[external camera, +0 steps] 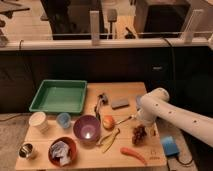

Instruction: Place grapes in table surface

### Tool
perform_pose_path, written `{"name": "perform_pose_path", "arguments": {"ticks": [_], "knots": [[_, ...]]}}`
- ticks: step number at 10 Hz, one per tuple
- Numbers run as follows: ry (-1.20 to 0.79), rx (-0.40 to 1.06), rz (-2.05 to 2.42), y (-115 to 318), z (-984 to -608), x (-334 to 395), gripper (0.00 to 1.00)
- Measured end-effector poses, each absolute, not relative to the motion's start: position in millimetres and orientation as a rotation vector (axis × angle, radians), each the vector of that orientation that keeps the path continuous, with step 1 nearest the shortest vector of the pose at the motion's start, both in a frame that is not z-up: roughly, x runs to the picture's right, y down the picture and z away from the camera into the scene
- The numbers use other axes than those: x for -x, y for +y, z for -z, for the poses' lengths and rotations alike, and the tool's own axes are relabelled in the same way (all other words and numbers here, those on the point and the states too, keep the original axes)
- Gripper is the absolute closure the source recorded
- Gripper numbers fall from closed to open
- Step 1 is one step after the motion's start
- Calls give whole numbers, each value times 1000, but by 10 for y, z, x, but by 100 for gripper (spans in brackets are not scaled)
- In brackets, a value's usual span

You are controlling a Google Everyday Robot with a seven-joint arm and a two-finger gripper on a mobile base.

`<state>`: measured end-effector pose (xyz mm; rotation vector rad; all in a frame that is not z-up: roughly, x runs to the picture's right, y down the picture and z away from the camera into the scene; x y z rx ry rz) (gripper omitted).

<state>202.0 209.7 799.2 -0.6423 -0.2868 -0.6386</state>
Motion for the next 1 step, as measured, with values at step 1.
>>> {"name": "perform_pose_path", "arguments": {"ticks": [1], "knots": [[-287, 642, 639, 2097, -7992, -2020, 20]]}}
